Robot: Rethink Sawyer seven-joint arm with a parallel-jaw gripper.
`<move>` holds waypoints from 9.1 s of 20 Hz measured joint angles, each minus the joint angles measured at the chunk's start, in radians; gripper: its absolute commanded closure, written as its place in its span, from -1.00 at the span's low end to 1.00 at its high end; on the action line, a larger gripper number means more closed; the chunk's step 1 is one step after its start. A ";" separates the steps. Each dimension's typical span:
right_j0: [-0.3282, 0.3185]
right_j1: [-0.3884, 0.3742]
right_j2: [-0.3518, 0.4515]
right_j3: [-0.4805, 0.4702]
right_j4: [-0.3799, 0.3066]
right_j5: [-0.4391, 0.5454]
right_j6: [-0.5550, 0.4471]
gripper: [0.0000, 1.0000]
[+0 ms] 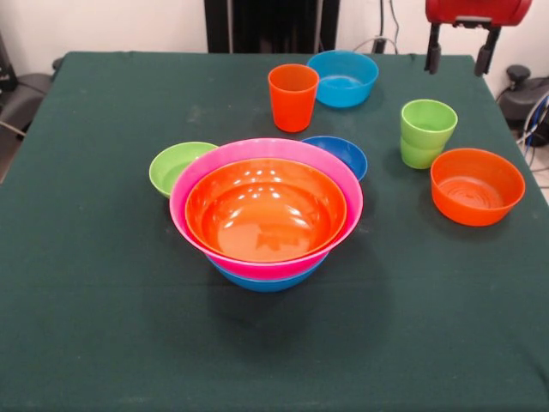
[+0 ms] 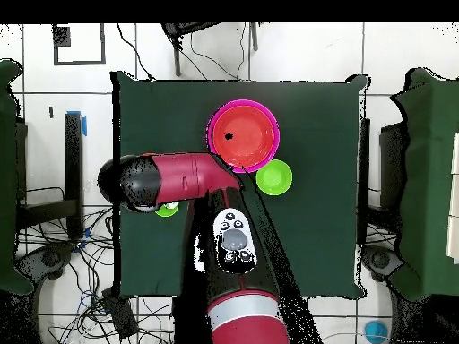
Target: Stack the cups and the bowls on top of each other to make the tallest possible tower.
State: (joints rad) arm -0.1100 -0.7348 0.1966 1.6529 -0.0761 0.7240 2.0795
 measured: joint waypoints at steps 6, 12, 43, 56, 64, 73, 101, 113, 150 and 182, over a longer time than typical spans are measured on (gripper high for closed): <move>0.000 0.010 -0.008 -0.024 -0.001 0.000 0.000 -1.00; 0.008 0.056 -0.020 -0.043 -0.001 -0.001 0.000 -1.00; 0.027 0.134 -0.059 -0.043 -0.001 -0.024 0.000 -1.00; 0.030 0.223 -0.073 -0.047 0.001 -0.101 0.000 -1.00; 0.033 0.224 -0.078 -0.051 0.000 -0.122 0.000 -1.00; 0.033 0.224 -0.078 -0.051 -0.001 -0.122 0.000 -1.00; 0.021 0.076 -0.078 0.061 -0.001 -0.122 0.000 -1.00; 0.020 0.082 -0.078 0.061 -0.001 -0.123 0.000 -1.00; -0.018 0.128 -0.086 0.082 -0.031 -0.183 0.000 -1.00; -0.014 -0.009 -0.091 0.169 -0.051 -0.159 0.000 -1.00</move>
State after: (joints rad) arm -0.1237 -0.7439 0.1057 1.8222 -0.1270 0.5649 2.0795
